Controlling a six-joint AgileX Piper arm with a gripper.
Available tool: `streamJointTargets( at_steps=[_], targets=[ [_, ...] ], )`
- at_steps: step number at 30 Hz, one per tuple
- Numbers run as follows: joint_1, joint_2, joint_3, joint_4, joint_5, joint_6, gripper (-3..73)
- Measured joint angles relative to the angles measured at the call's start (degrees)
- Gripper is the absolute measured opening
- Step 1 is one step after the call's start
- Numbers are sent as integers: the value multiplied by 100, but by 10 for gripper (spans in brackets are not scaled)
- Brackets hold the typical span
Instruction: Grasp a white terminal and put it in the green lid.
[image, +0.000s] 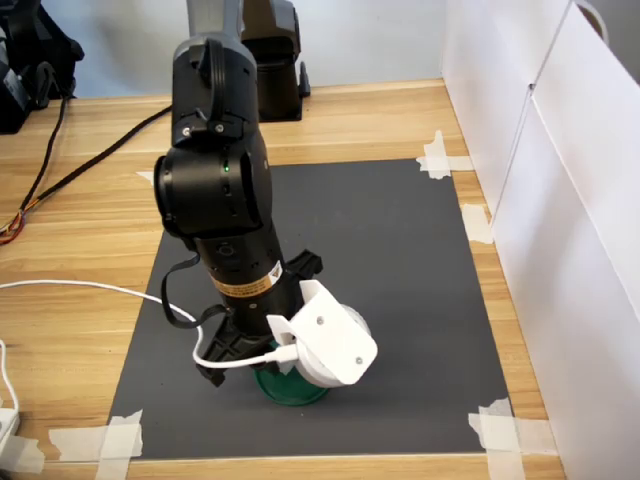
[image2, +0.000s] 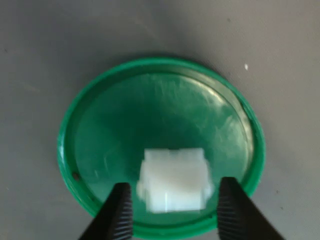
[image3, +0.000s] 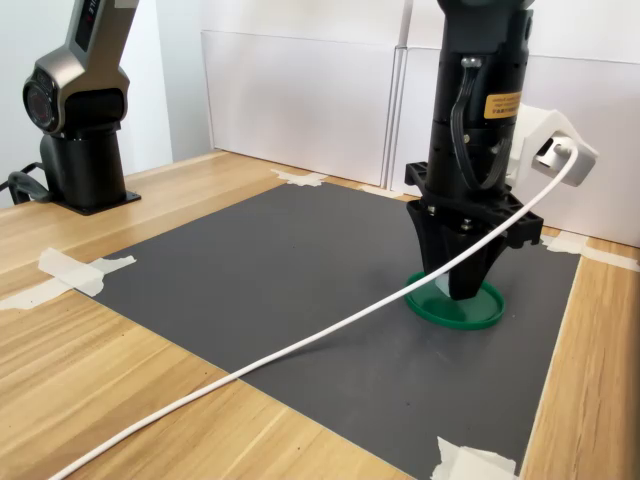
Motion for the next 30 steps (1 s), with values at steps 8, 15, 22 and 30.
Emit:
streamJointTargets(
  at_steps=[8, 15, 22, 30],
  targets=[
    [-29, -275, 0, 219, -49, 68, 510],
    [-299, -1582, 0, 925, -376, 284, 396],
    [-707, -2999, 69, 1334, -505, 396, 43],
    [-1254, -4786, 1733, 1335, -1759, 1660, -18]
  ],
)
